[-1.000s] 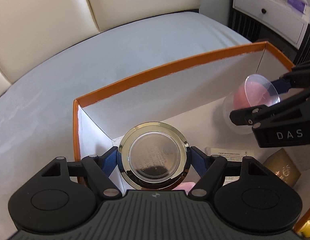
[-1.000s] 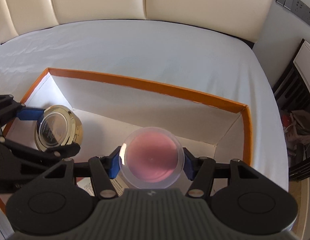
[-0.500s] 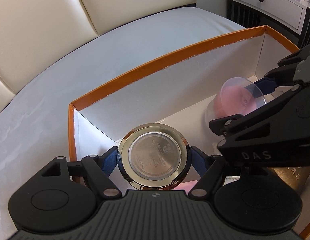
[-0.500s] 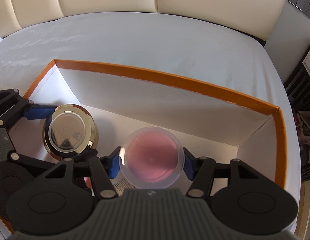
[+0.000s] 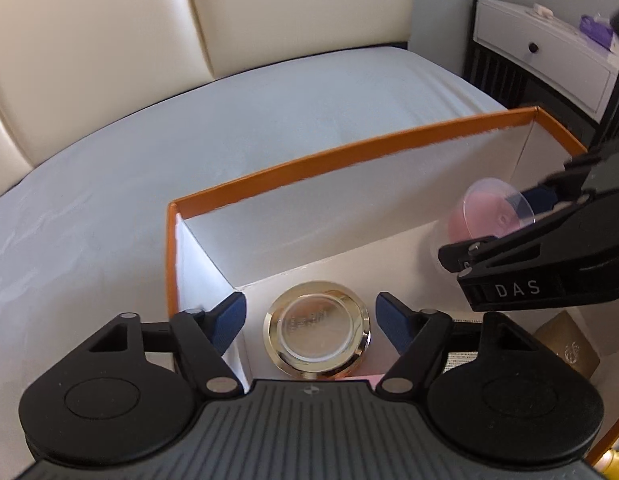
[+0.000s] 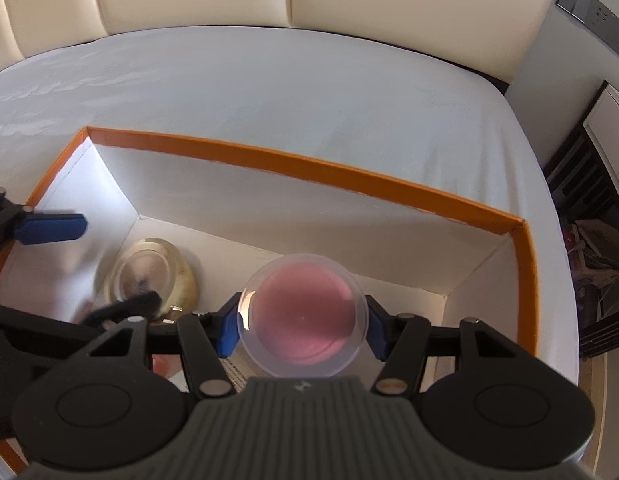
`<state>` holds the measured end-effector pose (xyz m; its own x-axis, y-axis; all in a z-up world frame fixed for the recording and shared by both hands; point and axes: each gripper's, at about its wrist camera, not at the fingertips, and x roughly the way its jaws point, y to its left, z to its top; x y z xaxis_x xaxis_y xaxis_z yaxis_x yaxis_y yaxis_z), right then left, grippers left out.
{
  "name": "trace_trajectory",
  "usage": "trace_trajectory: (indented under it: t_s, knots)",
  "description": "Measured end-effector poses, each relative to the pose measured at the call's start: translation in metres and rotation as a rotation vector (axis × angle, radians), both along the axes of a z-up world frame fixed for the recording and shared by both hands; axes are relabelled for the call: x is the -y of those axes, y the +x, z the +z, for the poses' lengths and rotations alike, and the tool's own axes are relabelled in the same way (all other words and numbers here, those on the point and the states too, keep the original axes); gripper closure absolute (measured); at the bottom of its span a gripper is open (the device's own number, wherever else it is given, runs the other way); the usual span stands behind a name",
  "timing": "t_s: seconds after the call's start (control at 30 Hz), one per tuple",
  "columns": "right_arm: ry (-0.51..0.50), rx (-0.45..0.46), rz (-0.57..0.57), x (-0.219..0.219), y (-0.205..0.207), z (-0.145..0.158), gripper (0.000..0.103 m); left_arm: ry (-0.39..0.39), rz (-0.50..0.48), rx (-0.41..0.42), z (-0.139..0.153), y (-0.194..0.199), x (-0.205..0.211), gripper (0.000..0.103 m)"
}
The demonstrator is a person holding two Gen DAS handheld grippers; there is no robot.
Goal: Organize rigid objects
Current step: 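Lower the clear pink tub into the box and open the right gripper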
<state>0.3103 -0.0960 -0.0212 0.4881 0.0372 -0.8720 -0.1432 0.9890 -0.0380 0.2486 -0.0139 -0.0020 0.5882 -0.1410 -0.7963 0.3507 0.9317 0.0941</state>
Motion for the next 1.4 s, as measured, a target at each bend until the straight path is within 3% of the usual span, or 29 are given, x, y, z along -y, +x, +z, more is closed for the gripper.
trace_trajectory:
  t_s: [0.07, 0.27, 0.43, 0.7, 0.83, 0.93, 1.0, 1.07, 1.1, 1.4]
  knots:
    - [0.000, -0.016, -0.009, -0.001, 0.002, -0.004, 0.043, -0.038, 0.033, 0.003, 0.007, -0.001, -0.008, 0.024]
    - [0.007, -0.052, 0.026, -0.021, 0.004, -0.015, 0.043, -0.160, 0.087, 0.037, 0.024, 0.003, -0.028, 0.024]
    - [-0.034, -0.041, 0.082, -0.045, 0.003, -0.019, 0.043, -0.150, 0.097, 0.030, 0.020, 0.005, -0.028, 0.028]
    - [-0.019, -0.016, 0.136, -0.062, 0.005, -0.018, 0.043, -0.175, 0.129, 0.033, 0.020, 0.007, -0.030, 0.028]
    - [-0.081, -0.080, 0.126, -0.068, 0.014, -0.027, 0.043, -0.169, 0.121, 0.032, 0.019, 0.006, -0.026, 0.028]
    - [-0.074, -0.096, 0.110, -0.059, 0.017, -0.030, 0.042, -0.173, 0.118, 0.033, 0.019, 0.006, -0.026, 0.028]
    - [-0.080, -0.084, 0.123, -0.056, 0.014, -0.026, 0.040, -0.170, 0.111, 0.033, 0.020, 0.005, -0.025, 0.027]
    - [-0.103, -0.061, 0.135, -0.055, 0.011, -0.021, 0.028, -0.169, 0.108, 0.037, 0.020, 0.004, -0.024, 0.027]
    - [-0.117, -0.047, 0.143, -0.055, 0.008, -0.018, 0.027, -0.170, 0.105, 0.037, 0.020, 0.003, -0.024, 0.027]
    - [-0.171, 0.070, 0.179, -0.049, -0.022, 0.015, 0.025, -0.183, 0.070, 0.098, 0.035, -0.020, -0.023, 0.027]
